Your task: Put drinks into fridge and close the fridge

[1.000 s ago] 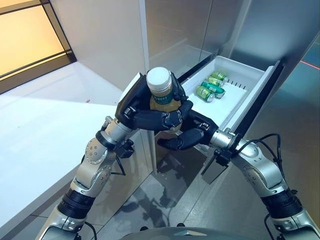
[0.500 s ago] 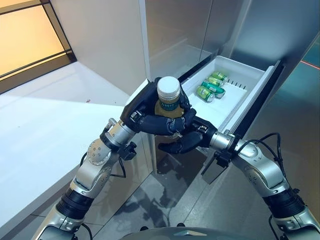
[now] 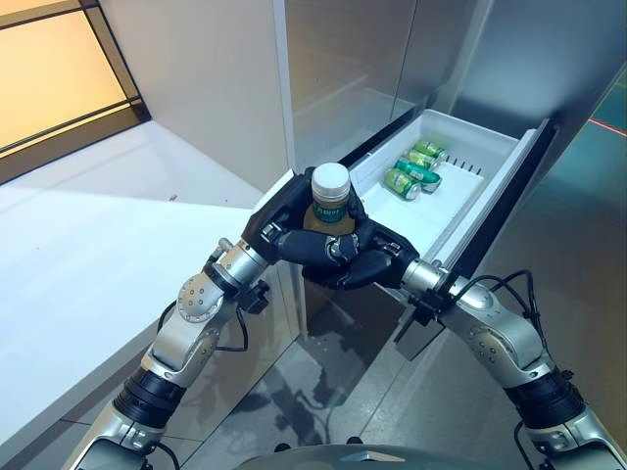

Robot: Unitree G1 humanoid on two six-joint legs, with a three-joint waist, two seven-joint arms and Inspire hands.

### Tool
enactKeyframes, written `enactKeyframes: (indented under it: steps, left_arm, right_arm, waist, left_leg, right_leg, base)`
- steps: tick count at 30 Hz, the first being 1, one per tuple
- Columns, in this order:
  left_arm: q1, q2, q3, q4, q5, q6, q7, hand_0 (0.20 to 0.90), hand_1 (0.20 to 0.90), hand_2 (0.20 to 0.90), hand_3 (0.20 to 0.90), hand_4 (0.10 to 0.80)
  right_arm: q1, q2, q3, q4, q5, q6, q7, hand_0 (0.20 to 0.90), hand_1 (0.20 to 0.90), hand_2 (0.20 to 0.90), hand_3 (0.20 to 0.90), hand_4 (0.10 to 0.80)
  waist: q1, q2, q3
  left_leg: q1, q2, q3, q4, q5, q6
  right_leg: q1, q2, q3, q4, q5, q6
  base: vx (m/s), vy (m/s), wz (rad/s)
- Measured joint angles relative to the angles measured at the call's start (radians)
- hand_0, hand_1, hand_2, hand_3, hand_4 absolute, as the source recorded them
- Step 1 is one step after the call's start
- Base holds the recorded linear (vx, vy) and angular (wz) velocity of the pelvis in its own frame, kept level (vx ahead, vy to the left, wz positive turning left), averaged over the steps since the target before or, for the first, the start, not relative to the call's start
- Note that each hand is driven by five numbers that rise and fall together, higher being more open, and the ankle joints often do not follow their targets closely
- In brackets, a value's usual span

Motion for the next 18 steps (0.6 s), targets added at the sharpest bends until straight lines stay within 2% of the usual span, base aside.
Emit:
enactKeyframes:
  steps: [6,12,13,14,18]
  left_arm:
    - [0.0,-0.007,0.001,0.0,0.0,0.0,0.037,0.3,0.3,0.3,0.2,0.1]
    - [0.0,-0.007,0.0,0.0,0.0,0.001,0.042,0.3,0.3,0.3,0.2,0.1]
    - [0.0,-0.003,0.0,0.0,0.0,0.002,0.036,0.3,0.3,0.3,0.2,0.1]
    - [0.0,0.0,-0.002,0.0,0.0,0.002,0.032,0.3,0.3,0.3,0.2,0.1]
    - [0.0,0.004,-0.016,0.0,-0.01,0.018,0.026,0.3,0.3,0.3,0.2,0.1]
  right_arm:
    - [0.0,0.035,0.001,0.002,0.018,-0.009,-0.063,0.9,0.9,0.9,0.9,0.8]
    - [0.0,0.034,0.002,0.002,-0.003,-0.012,-0.055,0.9,0.9,0.9,0.9,0.8]
    - [0.0,0.03,0.002,0.002,-0.006,-0.006,-0.045,0.636,0.636,0.636,0.593,0.493]
    - [0.0,0.026,0.002,0.002,-0.014,-0.005,-0.035,0.3,0.3,0.3,0.2,0.1]
    - [0.0,-0.006,0.008,0.001,-0.067,-0.004,0.019,0.3,0.3,0.3,0.2,0.1]
  waist:
    - [-0.001,0.0,0.0]
    - [0.0,0.0,0.0]
    - [-0.001,0.0,0.0]
    - [-0.001,0.0,0.0]
    - [-0.001,0.0,0.0]
  left_leg:
    - [0.0,0.0,0.0,0.0,0.0,0.0]
    - [0.0,0.0,0.0,0.0,0.0,0.0]
    - [-0.001,0.0,0.0,0.0,0.0,0.0]
    - [-0.001,0.0,0.0,0.0,0.0,0.0]
    - [-0.001,0.0,-0.001,0.0,0.0,0.0]
  right_leg:
    - [0.0,0.0,-0.001,0.0,0.0,0.0]
    - [0.0,0.0,-0.001,0.0,0.0,0.0]
    - [0.0,0.0,-0.001,0.0,0.0,0.0]
    - [-0.001,0.0,-0.001,0.0,0.0,0.0]
    - [-0.001,0.0,-0.001,0.0,0.0,0.0]
  base:
    - [0.0,0.0,0.0]
    - [0.0,0.0,0.0]
    - [0.0,0.0,0.0]
    - [0.0,0.0,0.0]
    - [0.0,0.0,0.0]
